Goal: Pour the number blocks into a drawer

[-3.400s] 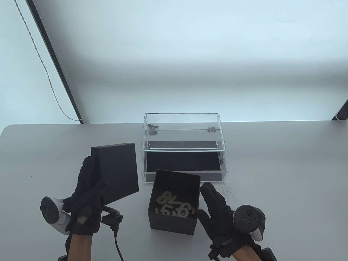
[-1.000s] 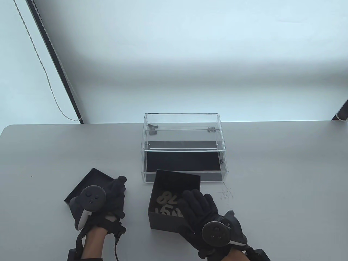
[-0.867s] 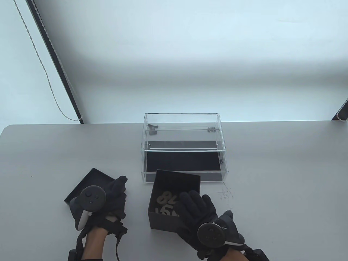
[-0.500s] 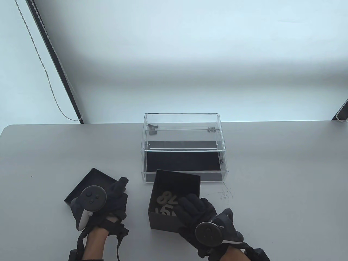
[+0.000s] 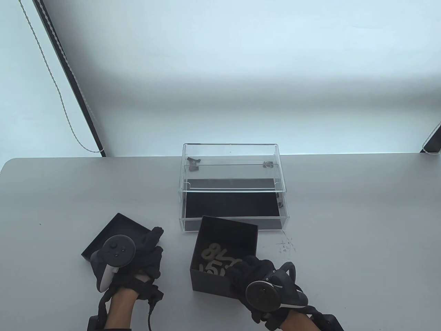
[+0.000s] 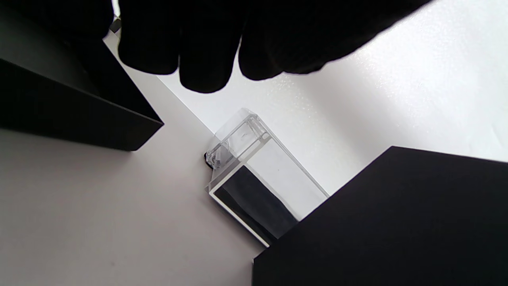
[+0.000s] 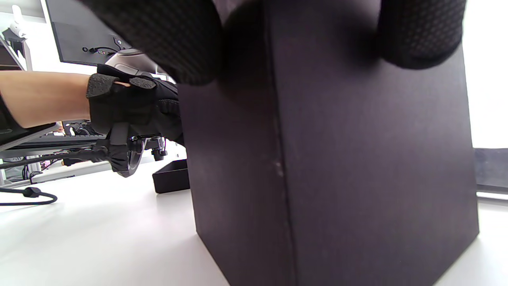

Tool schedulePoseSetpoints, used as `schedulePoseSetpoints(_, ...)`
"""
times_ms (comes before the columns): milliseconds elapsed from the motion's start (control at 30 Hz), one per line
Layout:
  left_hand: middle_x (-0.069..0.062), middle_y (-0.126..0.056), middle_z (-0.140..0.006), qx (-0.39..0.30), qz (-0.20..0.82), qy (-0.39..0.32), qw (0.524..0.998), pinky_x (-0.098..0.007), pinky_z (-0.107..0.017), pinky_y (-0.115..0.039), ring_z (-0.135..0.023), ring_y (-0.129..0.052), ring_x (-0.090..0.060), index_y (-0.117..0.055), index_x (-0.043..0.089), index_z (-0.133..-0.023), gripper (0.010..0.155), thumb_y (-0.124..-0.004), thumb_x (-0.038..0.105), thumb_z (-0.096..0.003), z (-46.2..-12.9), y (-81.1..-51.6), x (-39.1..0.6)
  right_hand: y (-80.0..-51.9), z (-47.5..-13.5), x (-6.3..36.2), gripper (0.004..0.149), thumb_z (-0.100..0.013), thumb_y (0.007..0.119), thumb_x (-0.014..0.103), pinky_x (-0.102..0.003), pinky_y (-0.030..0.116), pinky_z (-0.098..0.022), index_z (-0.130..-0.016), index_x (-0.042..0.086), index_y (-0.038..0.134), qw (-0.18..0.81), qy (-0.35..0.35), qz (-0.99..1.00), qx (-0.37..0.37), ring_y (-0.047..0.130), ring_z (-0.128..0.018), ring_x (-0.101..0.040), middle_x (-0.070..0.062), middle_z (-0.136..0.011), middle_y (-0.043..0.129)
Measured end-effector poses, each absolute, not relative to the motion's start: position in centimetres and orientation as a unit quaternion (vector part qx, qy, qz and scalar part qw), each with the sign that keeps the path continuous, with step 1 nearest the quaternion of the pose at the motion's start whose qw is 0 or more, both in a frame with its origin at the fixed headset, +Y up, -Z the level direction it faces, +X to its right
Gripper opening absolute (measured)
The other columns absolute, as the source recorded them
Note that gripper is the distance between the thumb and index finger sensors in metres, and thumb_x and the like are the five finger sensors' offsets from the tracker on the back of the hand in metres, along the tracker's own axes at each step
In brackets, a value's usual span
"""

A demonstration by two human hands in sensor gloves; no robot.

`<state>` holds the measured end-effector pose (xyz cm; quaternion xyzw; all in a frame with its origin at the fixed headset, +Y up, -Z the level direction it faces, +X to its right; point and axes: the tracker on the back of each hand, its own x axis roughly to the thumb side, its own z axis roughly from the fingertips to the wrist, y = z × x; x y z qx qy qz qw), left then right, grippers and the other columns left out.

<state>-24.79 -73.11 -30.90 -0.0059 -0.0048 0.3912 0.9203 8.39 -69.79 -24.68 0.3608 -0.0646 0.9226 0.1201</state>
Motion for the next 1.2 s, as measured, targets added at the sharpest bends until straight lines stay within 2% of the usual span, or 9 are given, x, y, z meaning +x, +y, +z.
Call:
schedulePoseSetpoints(233,-0.017,-0.069,-0.111,-0.008,0.398,-0.004,0.917,-0.069,-0.07,-0.051,-0.099,-0.064,-0.047,-0.061,0.023,-0.105,0.06,-0.07,0.039,-0.0478,-31.0,-73.1,-24.9,-69.6,-24.9,8.7,0.047,-0.04,0.086,0.035,-0.06,0.078,-0.048,-0.08,0.011,0.077,0.146,-0.064,0.917,0.367,0.084,-0.068,-0.038,-0.013,-0.072,0.091)
schedulePoseSetpoints(533,-0.018,-0.069,-0.111,-0.004,0.414,-0.003,0.91,-0.07,-0.07,-0.051,-0.099,-0.064,-0.047,-0.061,0.023,-0.105,0.06,-0.07,0.04,-0.0479,-30.9,-72.7,-25.5,-68.8,-25.4,9.1,0.046,-0.039,0.086,0.033,-0.061,0.08,-0.046,-0.079,0.01,0.079,0.174,-0.072,0.914,0.358,0.087,-0.064,-0.038,-0.014,-0.07,0.093)
schedulePoseSetpoints(933,-0.018,-0.069,-0.111,0.003,0.435,0.002,0.901,-0.07,-0.07,-0.051,-0.099,-0.063,-0.048,-0.061,0.022,-0.105,0.06,-0.07,0.04,-0.048,-30.6,-72.3,-26.3,-67.4,-27.5,9.9,0.047,-0.04,0.085,0.031,-0.062,0.081,-0.045,-0.081,0.009,0.078,0.346,-0.082,0.885,0.301,0.087,-0.067,-0.039,-0.015,-0.073,0.092)
schedulePoseSetpoints(1200,-0.018,-0.069,-0.111,0.011,0.45,0.006,0.893,-0.07,-0.07,-0.051,-0.099,-0.063,-0.048,-0.061,0.022,-0.105,0.06,-0.069,0.04,-0.0482,-30.4,-72.0,-26.9,-66.9,-30.2,9.9,0.046,-0.041,0.084,0.031,-0.066,0.079,-0.047,-0.081,0.009,0.078,0.466,-0.076,0.846,0.247,0.086,-0.069,-0.04,-0.015,-0.074,0.091)
